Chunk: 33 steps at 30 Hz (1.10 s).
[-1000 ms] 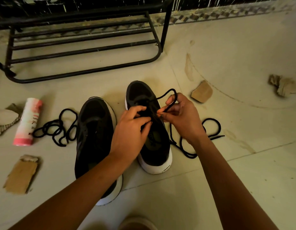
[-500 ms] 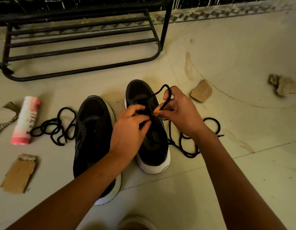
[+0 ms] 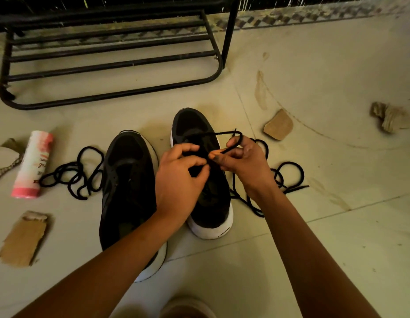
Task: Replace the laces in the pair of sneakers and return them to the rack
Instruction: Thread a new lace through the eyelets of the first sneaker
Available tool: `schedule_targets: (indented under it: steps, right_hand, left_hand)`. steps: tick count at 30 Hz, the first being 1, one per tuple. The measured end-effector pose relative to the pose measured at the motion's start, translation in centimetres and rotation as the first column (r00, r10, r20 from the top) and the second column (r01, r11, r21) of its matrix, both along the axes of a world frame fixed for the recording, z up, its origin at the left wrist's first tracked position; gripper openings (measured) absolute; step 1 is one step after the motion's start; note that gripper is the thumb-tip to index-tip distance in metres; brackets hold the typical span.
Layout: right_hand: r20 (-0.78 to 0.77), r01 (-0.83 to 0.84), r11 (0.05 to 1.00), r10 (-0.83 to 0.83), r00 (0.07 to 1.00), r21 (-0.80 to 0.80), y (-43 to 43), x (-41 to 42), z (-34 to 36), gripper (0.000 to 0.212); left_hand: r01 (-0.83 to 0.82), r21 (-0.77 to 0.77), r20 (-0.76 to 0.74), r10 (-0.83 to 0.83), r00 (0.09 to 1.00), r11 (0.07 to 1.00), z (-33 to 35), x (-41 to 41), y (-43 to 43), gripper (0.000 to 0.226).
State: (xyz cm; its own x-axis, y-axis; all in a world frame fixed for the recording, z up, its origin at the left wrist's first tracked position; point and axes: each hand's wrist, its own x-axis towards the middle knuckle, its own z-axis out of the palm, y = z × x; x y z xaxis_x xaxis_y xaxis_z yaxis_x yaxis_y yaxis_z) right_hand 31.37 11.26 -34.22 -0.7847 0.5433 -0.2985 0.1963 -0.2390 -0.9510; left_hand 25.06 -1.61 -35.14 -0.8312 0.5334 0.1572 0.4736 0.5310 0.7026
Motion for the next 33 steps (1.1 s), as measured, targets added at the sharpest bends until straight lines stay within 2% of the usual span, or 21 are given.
schedule_targets:
  steps: [5, 10, 13, 16, 20, 24, 29, 33]
  right_hand:
    - [-0.025, 0.089, 0.991, -0.092, 0.995, -0.097, -0.8, 0.4, -0.5, 0.022]
    - [-0.011, 0.129, 0.987, -0.131, 0.991, -0.097, -1.2, 0.8, -0.7, 0.015]
    - [-0.015, 0.103, 0.993, -0.104, 0.994, -0.064, -1.2, 0.8, -0.5, 0.018]
    - [0.063, 0.059, 0.997, -0.055, 0.996, -0.058, -0.9, 0.3, -0.2, 0.022]
    - [0.089, -0.012, 0.971, 0.034, 0.995, -0.238, 0.1, -0.3, -0.1, 0.026]
    - [0.121, -0.071, 0.993, 0.082, 0.989, -0.091, 0.1, 0.0, -0.4, 0.009]
    - [0.002, -0.062, 0.998, 0.062, 0.998, 0.014, -0.3, 1.4, -0.7, 0.011]
    - [0.022, -0.068, 0.961, 0.065, 0.998, 0.269, -0.8, 1.5, -0.7, 0.012]
  left_hand:
    - [-0.008, -0.007, 0.017, 0.008, 1.000, 1.000, 0.0, 0.2, -0.1, 0.016]
    - [0.001, -0.022, 0.009, -0.001, 1.000, 1.000, 0.2, 0.2, -0.3, 0.018]
    - [0.021, -0.023, -0.004, -0.021, 1.000, 1.000, 0.0, 0.0, -0.3, 0.017]
    - [0.020, -0.026, 0.005, -0.020, 1.000, 0.999, -0.1, -0.1, -0.4, 0.015]
    - [-0.008, -0.021, 0.024, 0.009, 1.000, 1.000, -0.1, 0.1, -0.4, 0.013]
    - [-0.035, -0.005, 0.068, 0.036, 0.997, 0.999, -0.1, 0.0, -0.3, 0.012]
    - [0.003, -0.025, 0.043, -0.002, 0.999, 1.000, 0.1, 0.0, -0.4, 0.019]
    - [0.008, -0.026, 0.039, -0.007, 0.999, 1.000, 0.2, 0.0, -0.4, 0.020]
